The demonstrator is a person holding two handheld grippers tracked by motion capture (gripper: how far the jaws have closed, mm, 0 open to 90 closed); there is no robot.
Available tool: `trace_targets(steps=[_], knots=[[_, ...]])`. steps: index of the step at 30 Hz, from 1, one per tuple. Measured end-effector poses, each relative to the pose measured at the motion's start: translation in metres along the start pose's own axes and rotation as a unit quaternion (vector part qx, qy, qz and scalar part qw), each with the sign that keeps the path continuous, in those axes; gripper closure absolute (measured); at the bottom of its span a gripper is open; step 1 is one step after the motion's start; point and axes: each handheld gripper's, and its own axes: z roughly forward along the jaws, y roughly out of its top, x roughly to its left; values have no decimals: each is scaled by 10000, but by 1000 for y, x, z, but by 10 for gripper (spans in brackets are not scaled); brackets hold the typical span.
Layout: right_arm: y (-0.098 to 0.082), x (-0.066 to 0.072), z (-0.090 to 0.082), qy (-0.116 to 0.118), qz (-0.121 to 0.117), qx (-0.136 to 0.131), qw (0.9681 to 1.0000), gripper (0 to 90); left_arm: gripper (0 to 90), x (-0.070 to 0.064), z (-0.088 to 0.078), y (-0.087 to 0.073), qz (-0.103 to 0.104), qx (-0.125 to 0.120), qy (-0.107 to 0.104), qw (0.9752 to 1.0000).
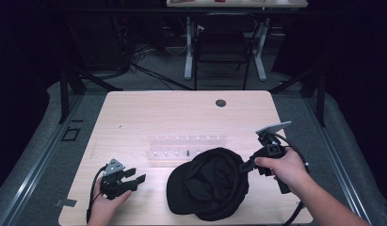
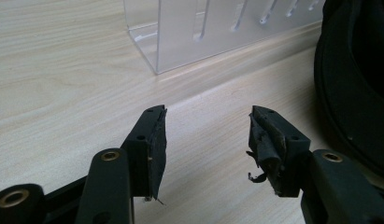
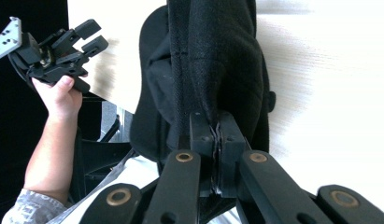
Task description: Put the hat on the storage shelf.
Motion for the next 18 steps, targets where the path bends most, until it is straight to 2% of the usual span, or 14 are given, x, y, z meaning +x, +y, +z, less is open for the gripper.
trace_targets(steps=[1, 2, 4, 5, 7, 10, 11, 12, 14, 18], knots=[[2, 1, -4, -29, -146, 189, 9997, 881, 470, 0, 0, 0, 0, 0, 0, 10000], [1, 5, -4, -61, 4, 27, 10000, 882, 470, 0, 0, 0, 5, 3, -3, 10000], [1, 7, -6, -22, -32, 33, 10000, 882, 470, 0, 0, 0, 3, 4, -3, 10000], [3, 12, -12, 1, -97, 91, 9999, 882, 470, 0, 0, 0, 3, 5, 0, 10000], [3, 18, -15, 42, -71, -10, 10000, 882, 470, 0, 0, 0, 4, 4, 0, 10000], [3, 23, -20, 159, -69, -10, 9998, 883, 470, 0, 0, 0, 2, 7, 1, 10000], [3, 26, -26, 183, -187, 54, 9996, 883, 470, 0, 0, 0, 4, 5, -1, 10000], [3, 26, -26, 183, -187, 54, 9996, 883, 470, 0, 0, 0, 4, 5, -1, 10000], [0, 33, -30, 321, -174, -57, 9993, 883, 470, 0, 0, 0, 10, 6, -2, 10000], [-3, 38, -34, 451, -224, -33, 9987, 884, 470, 0, 0, 0, 19, 26, 8, 10000]])
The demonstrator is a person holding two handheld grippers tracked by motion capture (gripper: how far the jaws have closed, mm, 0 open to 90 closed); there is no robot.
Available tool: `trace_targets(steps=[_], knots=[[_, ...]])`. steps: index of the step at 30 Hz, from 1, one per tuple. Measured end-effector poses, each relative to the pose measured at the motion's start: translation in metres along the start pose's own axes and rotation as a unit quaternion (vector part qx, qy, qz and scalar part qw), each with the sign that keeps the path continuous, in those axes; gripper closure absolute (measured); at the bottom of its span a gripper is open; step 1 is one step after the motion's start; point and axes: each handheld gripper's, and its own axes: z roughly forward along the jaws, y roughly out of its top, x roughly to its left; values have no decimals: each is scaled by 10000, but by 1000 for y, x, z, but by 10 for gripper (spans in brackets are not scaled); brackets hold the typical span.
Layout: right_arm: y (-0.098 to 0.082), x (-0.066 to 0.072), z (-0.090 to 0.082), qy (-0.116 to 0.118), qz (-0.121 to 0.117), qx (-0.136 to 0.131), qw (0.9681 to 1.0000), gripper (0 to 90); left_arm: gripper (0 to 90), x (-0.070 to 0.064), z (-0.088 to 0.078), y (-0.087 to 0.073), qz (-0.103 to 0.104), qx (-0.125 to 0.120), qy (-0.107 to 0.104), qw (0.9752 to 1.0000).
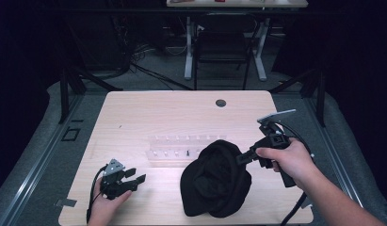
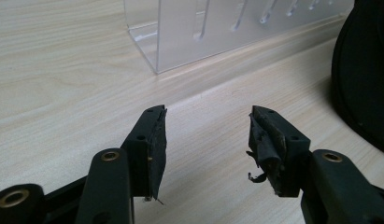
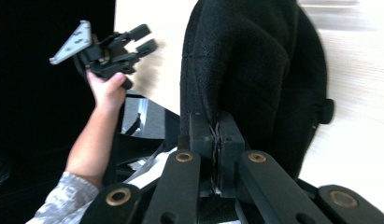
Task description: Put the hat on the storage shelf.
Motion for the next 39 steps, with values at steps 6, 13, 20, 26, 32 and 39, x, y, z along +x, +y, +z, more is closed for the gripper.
trace_targets(steps=[6, 13, 20, 26, 32, 39], knots=[[-3, 7, -11, 200, -59, -44, 9998, 883, 470, -1, 1, 0, 9, 2, -2, 10000], [-2, 10, -24, 304, -69, -215, 9993, 884, 470, -1, 1, 0, 18, 23, 1, 10000], [4, 9, -39, 545, 79, -378, 9978, 884, 470, -1, 1, 0, 8, 36, 0, 10000], [6, 13, -52, 782, 40, -559, 9954, 883, 470, -1, 2, 0, 3, 31, 5, 10000], [11, 19, -61, 1175, -119, -727, 9903, 883, 470, -1, 3, 0, 12, 17, 15, 10000], [16, 31, -63, 1357, -212, -884, 9866, 882, 470, -1, 2, 0, 18, 49, -14, 10000]])
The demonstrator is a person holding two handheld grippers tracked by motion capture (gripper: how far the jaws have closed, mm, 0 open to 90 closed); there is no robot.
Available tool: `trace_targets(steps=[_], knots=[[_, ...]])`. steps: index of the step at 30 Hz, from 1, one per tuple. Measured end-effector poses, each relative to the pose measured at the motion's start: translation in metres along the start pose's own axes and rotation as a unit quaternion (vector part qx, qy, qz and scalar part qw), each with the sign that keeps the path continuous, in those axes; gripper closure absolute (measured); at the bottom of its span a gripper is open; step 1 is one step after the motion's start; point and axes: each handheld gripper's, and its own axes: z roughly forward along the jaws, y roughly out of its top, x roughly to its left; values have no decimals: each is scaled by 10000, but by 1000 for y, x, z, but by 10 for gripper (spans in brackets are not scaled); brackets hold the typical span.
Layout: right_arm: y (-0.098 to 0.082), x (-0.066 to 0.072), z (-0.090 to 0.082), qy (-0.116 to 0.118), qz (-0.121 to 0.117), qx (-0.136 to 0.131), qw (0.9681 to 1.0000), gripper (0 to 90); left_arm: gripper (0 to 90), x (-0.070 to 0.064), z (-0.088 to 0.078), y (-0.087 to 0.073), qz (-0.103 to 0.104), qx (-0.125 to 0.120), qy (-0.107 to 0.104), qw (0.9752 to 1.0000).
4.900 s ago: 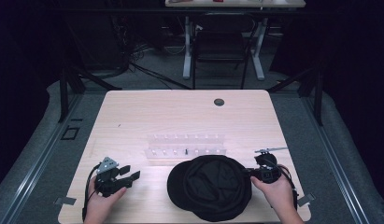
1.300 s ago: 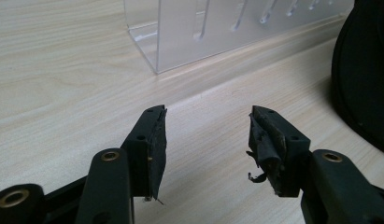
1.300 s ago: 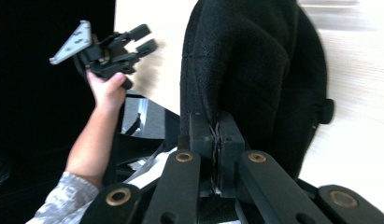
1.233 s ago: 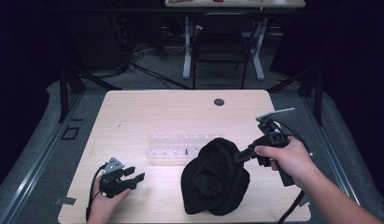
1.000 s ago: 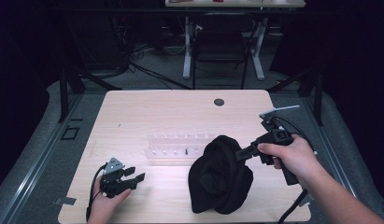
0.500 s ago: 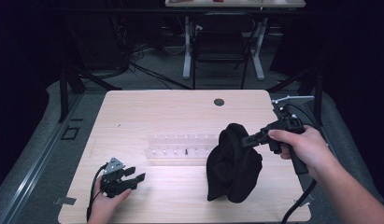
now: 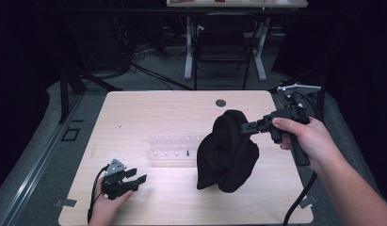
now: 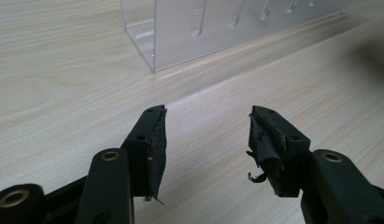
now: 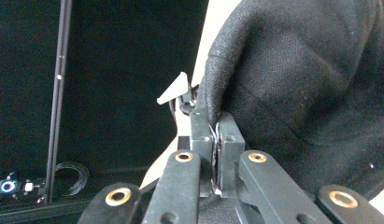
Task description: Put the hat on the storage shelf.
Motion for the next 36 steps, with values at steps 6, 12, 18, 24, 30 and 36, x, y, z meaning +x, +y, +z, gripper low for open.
trace_targets(steps=[6, 12, 18, 24, 30, 36], knots=[[8, 7, 5, 116, -141, -110, 9998, 883, 470, 0, -1, 0, 6, 2, -6, 10000], [16, 7, 11, 102, -159, -172, 9997, 882, 470, 0, 0, 0, -16, -32, -5, 10000], [28, 7, 16, 134, -159, -270, 9994, 882, 470, 0, 0, 0, 13, -10, -24, 10000], [41, 5, 24, 165, -187, -360, 9990, 883, 475, 1, -1, 0, 26, -18, -13, 10000], [55, 4, 37, 119, -170, -390, 9990, 883, 475, 1, -1, 1, 5, -8, -42, 10000], [66, 6, 46, 123, -147, -423, 9989, 882, 470, 1, 0, 1, -3, -23, -49, 10000]])
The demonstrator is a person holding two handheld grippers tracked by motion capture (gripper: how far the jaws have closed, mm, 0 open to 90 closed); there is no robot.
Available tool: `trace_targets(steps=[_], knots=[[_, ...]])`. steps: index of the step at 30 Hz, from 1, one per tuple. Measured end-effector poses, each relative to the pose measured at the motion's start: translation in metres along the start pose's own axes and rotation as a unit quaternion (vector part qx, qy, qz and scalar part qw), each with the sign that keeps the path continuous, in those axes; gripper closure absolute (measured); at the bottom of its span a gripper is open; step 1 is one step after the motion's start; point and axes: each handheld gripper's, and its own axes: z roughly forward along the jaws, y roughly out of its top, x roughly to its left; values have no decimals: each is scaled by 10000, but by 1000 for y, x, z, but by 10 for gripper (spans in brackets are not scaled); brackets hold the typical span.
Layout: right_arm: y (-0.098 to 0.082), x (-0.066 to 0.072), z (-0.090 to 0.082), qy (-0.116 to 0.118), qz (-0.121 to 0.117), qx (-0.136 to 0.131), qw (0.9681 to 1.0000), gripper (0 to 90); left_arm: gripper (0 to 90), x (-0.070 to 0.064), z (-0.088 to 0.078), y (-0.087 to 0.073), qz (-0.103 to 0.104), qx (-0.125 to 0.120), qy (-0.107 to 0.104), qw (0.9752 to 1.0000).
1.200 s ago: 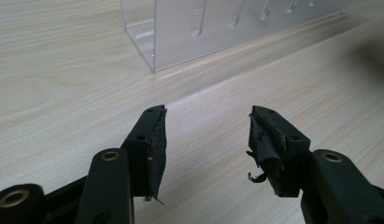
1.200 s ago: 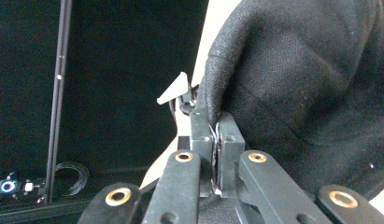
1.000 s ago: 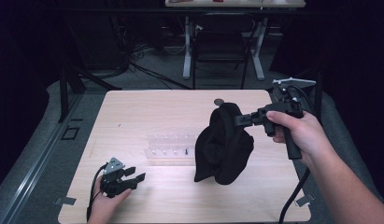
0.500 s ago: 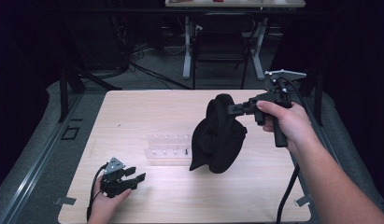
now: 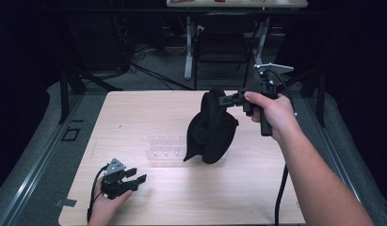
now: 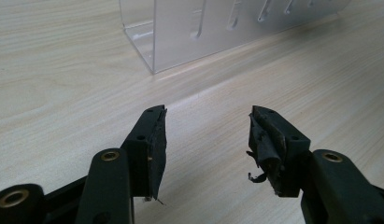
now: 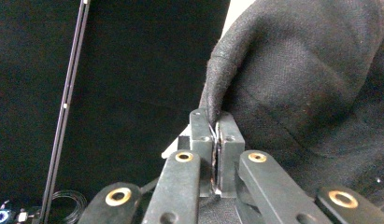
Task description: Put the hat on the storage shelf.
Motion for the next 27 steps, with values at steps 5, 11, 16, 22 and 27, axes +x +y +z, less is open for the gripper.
trace_targets(steps=[5, 11, 16, 22, 27], knots=[[7, -2, 6, 0, -30, -56, 10000, 882, 469, 1, -1, 1, 20, 42, -31, 10000], [12, -5, 12, -97, -29, -63, 9999, 882, 469, 0, 0, 1, 13, 13, -15, 10000], [15, -8, 14, -156, -29, -77, 9998, 882, 470, -1, 0, 1, 25, 9, -25, 10000], [16, -9, 20, -75, 0, -106, 9999, 882, 469, -2, 1, 2, 73, 41, -56, 9999], [15, -7, 26, -11, -33, -104, 9999, 881, 471, -4, 2, 2, 79, -20, -33, 10000]])
